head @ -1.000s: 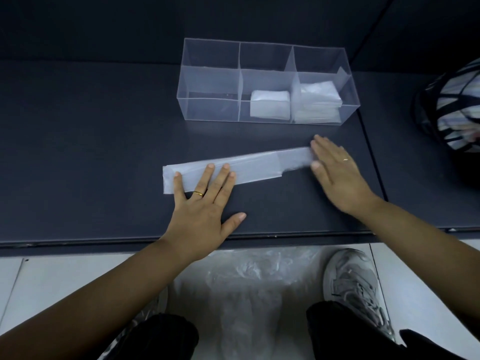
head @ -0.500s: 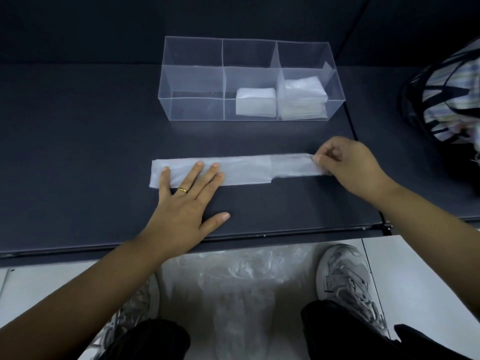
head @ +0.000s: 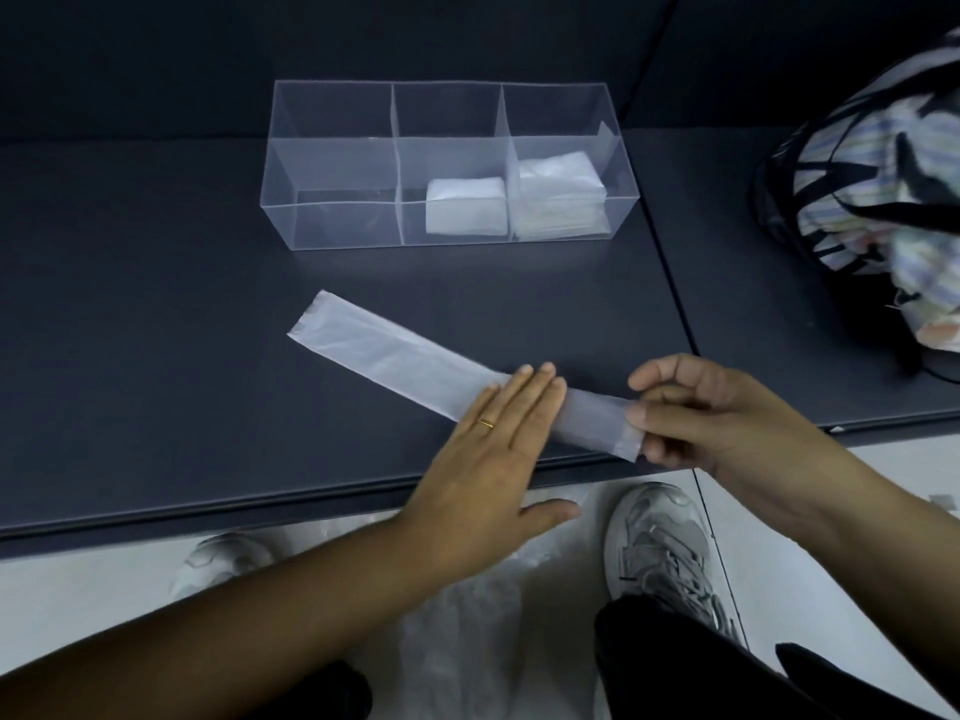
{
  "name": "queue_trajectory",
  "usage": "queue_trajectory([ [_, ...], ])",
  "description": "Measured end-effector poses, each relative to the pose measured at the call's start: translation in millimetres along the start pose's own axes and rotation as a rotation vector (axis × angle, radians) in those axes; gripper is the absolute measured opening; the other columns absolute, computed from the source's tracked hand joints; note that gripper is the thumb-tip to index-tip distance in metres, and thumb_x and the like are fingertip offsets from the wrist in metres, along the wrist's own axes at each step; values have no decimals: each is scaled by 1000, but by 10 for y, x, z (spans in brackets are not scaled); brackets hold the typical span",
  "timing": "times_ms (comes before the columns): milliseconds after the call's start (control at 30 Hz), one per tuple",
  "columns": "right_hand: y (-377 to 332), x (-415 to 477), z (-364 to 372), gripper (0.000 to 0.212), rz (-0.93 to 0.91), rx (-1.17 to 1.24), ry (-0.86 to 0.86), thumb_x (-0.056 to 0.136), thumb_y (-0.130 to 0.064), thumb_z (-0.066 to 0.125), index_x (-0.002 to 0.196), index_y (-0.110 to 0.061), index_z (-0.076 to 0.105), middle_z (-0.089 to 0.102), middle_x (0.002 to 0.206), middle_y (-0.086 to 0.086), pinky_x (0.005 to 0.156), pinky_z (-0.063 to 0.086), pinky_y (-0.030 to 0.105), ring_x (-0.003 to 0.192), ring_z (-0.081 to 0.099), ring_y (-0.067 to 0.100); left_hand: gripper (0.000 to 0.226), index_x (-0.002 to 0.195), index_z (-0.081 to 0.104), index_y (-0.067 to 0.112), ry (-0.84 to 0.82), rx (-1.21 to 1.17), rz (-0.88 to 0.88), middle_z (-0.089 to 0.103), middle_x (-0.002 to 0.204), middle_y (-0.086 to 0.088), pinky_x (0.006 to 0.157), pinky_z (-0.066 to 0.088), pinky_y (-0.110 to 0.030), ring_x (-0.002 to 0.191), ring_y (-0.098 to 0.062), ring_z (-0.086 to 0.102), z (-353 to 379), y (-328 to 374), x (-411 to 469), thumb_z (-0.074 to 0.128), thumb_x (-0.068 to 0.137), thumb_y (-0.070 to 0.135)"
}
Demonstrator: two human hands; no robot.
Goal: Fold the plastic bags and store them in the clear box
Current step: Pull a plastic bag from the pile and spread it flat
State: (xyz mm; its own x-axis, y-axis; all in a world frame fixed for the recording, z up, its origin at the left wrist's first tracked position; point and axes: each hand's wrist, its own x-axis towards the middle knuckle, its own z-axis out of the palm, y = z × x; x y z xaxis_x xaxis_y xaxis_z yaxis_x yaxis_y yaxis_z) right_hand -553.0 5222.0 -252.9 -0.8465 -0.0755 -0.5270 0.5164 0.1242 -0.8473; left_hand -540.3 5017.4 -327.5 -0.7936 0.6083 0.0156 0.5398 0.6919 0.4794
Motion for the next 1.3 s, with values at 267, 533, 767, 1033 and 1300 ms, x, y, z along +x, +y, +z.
queue_trajectory([
  [267,-347,7,243,27,-210,215,-161,72,-27,66,93,-12,61,67,73,5,52,45,19,54,57,11,21,109,69,29,311,-798,-298,60,83,12,73,42,-24,76,-4,49,-252,210,87,56,93,29],
  [533,-161,622,366,71,-123,-35,-593,81,-60,62,136,-18,47,61,117,5,62,45,23,63,47,12,36,112,68,15,173,-1504,-537,71,111,-7,102,42,-33,112,-17,64,-653,-200,147,53,87,36],
  [767,75,755,686,17,-50,-418,-283,86,-11,69,99,-15,61,70,72,0,53,49,22,55,61,10,26,112,63,6,231,-1645,-725,71,109,-13,86,56,-32,104,-21,68,-599,-607,82,43,101,18],
  [1033,82,781,743,11,14,-406,-173,87,-4,66,93,-9,60,70,63,2,46,48,21,51,64,12,18,91,67,4,452,-1284,-1009,71,82,-10,60,57,-22,67,-16,70,-718,-1044,134,59,95,19],
  [1300,-39,805,763,12,139,-333,-198,87,-5,67,95,-8,58,70,67,9,46,50,21,53,66,14,42,121,63,8,404,-140,-130,63,120,-4,101,29,-13,112,-14,51,-465,-573,-235,54,89,34],
])
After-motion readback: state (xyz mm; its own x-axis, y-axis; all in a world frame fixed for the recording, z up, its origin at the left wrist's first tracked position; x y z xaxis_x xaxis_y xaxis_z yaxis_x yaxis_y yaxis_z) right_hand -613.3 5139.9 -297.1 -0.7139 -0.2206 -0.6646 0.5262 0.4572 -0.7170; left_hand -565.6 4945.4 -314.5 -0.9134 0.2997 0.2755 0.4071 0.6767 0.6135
